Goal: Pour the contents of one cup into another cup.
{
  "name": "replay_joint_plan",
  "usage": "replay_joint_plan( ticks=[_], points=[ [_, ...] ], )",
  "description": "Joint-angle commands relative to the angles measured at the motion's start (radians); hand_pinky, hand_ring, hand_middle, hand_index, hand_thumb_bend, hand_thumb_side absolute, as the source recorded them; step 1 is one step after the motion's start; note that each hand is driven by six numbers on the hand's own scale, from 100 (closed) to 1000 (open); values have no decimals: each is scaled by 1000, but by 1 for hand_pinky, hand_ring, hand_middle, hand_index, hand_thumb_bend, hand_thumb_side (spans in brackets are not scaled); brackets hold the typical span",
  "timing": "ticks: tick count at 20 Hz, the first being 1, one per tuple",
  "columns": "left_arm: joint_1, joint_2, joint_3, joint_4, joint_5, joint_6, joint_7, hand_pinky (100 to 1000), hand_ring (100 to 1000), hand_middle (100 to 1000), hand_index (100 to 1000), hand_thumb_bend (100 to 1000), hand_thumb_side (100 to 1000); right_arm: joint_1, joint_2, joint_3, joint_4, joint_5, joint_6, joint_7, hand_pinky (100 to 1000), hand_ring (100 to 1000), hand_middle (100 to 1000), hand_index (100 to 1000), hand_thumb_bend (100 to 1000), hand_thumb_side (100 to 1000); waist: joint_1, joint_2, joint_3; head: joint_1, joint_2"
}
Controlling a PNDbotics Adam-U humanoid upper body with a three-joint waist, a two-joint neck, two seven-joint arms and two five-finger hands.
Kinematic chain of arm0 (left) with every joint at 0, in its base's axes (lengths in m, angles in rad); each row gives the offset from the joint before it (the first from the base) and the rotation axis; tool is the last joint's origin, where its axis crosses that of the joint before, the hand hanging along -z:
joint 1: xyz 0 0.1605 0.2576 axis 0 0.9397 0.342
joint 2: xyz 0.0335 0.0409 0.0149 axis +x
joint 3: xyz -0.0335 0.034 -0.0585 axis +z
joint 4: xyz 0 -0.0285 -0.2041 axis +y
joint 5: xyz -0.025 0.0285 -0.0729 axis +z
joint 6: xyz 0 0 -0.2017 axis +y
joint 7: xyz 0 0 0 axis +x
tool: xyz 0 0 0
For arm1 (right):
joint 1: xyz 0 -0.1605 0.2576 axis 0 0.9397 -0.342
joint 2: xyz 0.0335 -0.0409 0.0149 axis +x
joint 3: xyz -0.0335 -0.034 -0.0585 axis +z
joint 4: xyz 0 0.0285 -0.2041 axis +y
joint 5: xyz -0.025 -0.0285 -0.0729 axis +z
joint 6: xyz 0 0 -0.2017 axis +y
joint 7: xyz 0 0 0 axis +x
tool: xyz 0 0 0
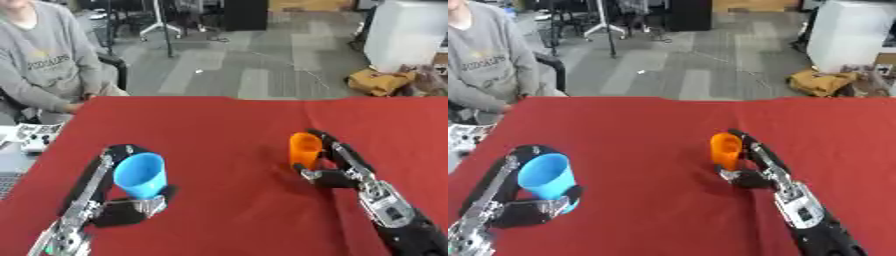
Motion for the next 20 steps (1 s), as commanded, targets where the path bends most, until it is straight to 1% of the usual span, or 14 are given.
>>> replay_joint_plan(
  ticks=[1, 10, 12, 15, 20],
  points=[
    [-17, 10, 0, -23, 4, 0, -2, 236, 337, 325, 593, 379, 100, -17, -3, -5, 6, -12, 8, 7, 746, 838, 815, 944, 366, 100, 4, -11, 3, 1, -13],
    [-17, 8, -1, -23, 6, 1, -3, 237, 334, 325, 593, 380, 100, -23, 12, -5, 23, -39, 23, 23, 733, 822, 794, 942, 353, 100, 6, -9, 8, -3, -16],
    [-17, 8, -1, -23, 6, 1, -3, 237, 333, 325, 593, 380, 100, -23, 14, -4, 24, -37, 24, 23, 724, 811, 772, 931, 354, 100, 6, -8, 8, -3, -16],
    [-18, 7, -2, -24, 7, 0, -4, 238, 333, 325, 593, 380, 100, -26, 20, -4, 21, -22, 25, 9, 709, 783, 741, 908, 339, 100, 5, -8, 8, -3, -17],
    [-18, 5, -3, -24, 6, -1, -5, 239, 333, 325, 593, 377, 100, -34, 33, -3, 7, 8, 29, -29, 698, 767, 731, 872, 308, 100, 4, -8, 9, -5, -19]
  ],
)
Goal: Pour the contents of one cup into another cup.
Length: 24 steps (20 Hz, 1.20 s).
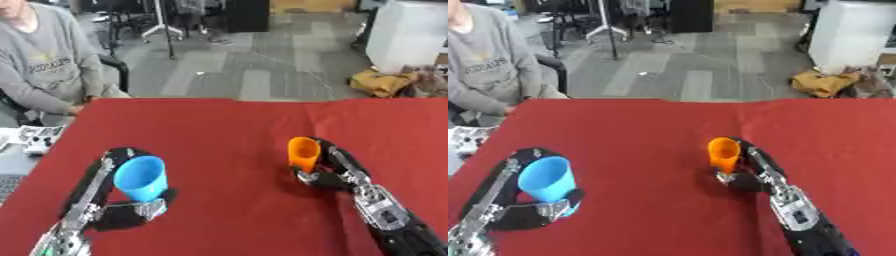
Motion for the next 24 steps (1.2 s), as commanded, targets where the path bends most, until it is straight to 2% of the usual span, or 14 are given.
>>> replay_joint_plan(
  ticks=[1, 7, 14, 17, 24],
  points=[
    [-18, 5, 3, -24, 3, -2, -3, 239, 333, 325, 593, 377, 100, -24, 9, 2, -16, 22, 4, -23, 695, 763, 726, 863, 302, 100, 0, -11, 5, -1, -11],
    [-18, 4, 2, -25, 2, -3, -3, 239, 333, 325, 593, 375, 100, -27, 25, 6, -26, 33, 11, -58, 672, 735, 626, 791, 230, 100, -2, -9, 6, -2, -13],
    [-19, 5, 2, -24, 3, -5, -2, 240, 333, 325, 593, 373, 100, -25, 29, 10, -64, -10, 27, -76, 602, 636, 496, 657, 106, 100, -3, -9, 7, 1, -15],
    [-19, 5, 2, -24, 2, -5, -1, 240, 333, 325, 593, 374, 100, -23, 29, 13, -78, -29, 34, -79, 596, 626, 472, 638, 100, 100, -2, -9, 8, -1, -15],
    [-20, 7, 3, -23, 1, -6, 0, 241, 333, 325, 593, 373, 100, -18, 25, 14, -113, -69, 46, -95, 548, 564, 387, 530, 100, 100, -1, -10, 5, 2, -19]
  ],
)
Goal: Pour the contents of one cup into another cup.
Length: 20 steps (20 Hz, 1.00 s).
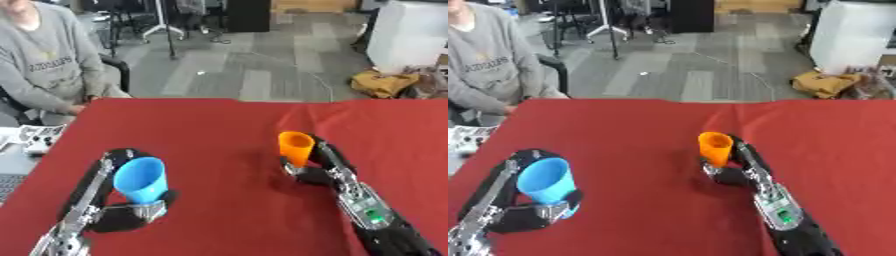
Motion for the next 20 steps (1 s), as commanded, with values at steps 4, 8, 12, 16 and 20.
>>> replay_joint_plan(
  ticks=[4, 8, 12, 16, 20],
  points=[
    [-15, 8, 4, -17, 0, -4, 3, 241, 333, 325, 593, 373, 100, -17, -16, 5, -77, -49, 15, -16, 521, 528, 353, 480, 100, 100, 1, -16, -4, 5, -12],
    [-16, 10, 5, -17, -1, -4, 4, 241, 333, 325, 593, 373, 100, -14, -21, 9, -113, -76, 25, -11, 520, 524, 350, 476, 100, 104, 0, -17, -8, 7, -15],
    [-14, 13, 7, -12, -4, -3, 6, 241, 333, 325, 593, 374, 100, -14, -33, 22, -162, -102, 31, 13, 524, 527, 352, 478, 100, 132, -3, -19, -16, 11, -17],
    [-11, 16, 8, -3, -8, -3, 7, 241, 333, 324, 592, 377, 100, -26, -66, 58, -246, -128, 17, 66, 530, 531, 354, 479, 100, 105, -9, -22, -27, 19, -18],
    [-13, 21, 0, 7, -12, -11, -4, 244, 333, 324, 592, 376, 100, -48, -109, 106, -336, -153, -4, 125, 533, 531, 354, 480, 100, 134, -17, -28, -39, 25, -18]
  ],
)
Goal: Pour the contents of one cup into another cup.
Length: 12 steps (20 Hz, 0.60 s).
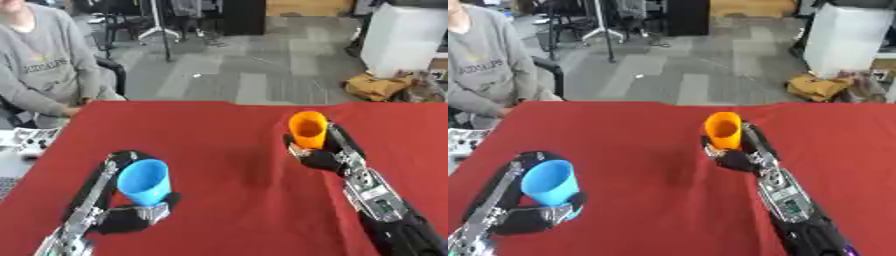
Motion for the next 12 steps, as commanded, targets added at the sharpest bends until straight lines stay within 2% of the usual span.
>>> replay_joint_plan(
  ticks=[1, 4, 7, 9, 12],
  points=[
    [-14, 21, -3, -3, -7, -12, -11, 244, 333, 324, 592, 376, 100, -41, -54, 35, -90, -24, -18, 43, 534, 532, 355, 481, 100, 142, -2, -23, -4, 8, -9],
    [-22, 24, -14, 8, -19, -27, -31, 245, 333, 324, 592, 375, 100, -62, -74, 66, -130, -37, -29, 72, 535, 532, 354, 480, 100, 157, -7, -26, -10, 12, -8],
    [-25, 23, -15, 14, -25, -35, -38, 245, 333, 324, 592, 375, 100, -66, -79, 74, -141, -45, -28, 81, 535, 532, 354, 480, 100, 157, -8, -27, -11, 13, -8],
    [-28, 25, -20, 16, -27, -39, -44, 250, 333, 323, 591, 379, 100, -73, -82, 83, -150, -44, -33, 89, 540, 533, 354, 480, 100, 196, -9, -29, -13, 15, -7],
    [-71, 35, -70, 38, -50, -71, -80, 251, 333, 323, 591, 384, 100, -117, -74, 137, -196, -39, -62, 123, 543, 534, 355, 481, 100, 214, -19, -35, -24, 19, -6]
  ],
)
